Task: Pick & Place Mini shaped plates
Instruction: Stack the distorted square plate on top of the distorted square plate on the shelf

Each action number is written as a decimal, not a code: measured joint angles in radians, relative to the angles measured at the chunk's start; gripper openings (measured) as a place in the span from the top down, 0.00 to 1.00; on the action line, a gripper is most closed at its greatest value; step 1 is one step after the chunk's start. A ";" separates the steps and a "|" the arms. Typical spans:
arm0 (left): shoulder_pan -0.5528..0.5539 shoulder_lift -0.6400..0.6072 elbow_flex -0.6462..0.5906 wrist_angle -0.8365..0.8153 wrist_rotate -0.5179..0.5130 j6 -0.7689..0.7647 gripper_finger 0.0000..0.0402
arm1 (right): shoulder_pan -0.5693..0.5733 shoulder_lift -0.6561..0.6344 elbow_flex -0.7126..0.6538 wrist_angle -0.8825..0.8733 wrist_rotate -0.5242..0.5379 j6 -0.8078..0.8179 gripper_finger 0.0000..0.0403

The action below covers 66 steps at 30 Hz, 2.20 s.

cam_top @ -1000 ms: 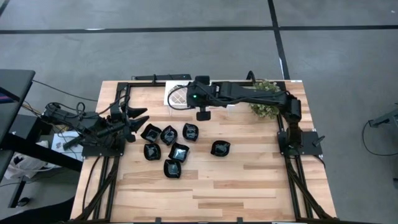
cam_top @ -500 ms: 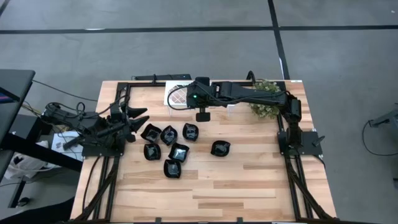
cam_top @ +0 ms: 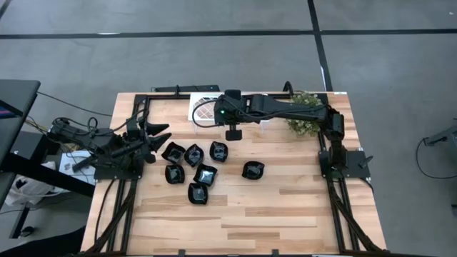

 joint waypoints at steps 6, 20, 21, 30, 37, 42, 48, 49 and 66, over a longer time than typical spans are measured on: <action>0.000 0.000 0.000 0.000 0.000 0.000 0.47 | -0.002 0.000 0.000 -0.007 0.000 0.003 1.00; 0.000 0.000 0.000 0.000 0.000 0.000 0.47 | -0.011 0.000 0.000 -0.021 -0.024 -0.022 0.95; 0.000 0.000 0.000 0.000 0.000 0.000 0.47 | -0.011 0.000 0.000 -0.021 -0.031 -0.028 0.94; 0.000 0.000 0.000 0.000 0.000 0.000 0.47 | -0.019 0.000 0.000 -0.021 -0.029 -0.033 0.84; 0.000 0.000 0.000 0.000 0.000 0.000 0.47 | -0.028 -0.015 0.000 -0.018 -0.026 -0.034 0.82; 0.000 0.000 0.000 0.000 0.000 0.000 0.47 | -0.024 -0.045 -0.001 -0.031 -0.026 -0.033 0.82; 0.000 0.000 0.000 0.000 0.000 0.000 0.47 | 0.006 -0.095 0.001 -0.059 -0.023 0.020 0.82; 0.000 0.000 0.000 0.000 0.000 0.000 0.47 | 0.013 -0.109 0.000 -0.085 -0.027 0.037 0.82; 0.000 -0.001 0.000 0.018 0.000 0.000 0.47 | 0.232 -0.199 -0.005 -0.374 -0.216 0.326 0.82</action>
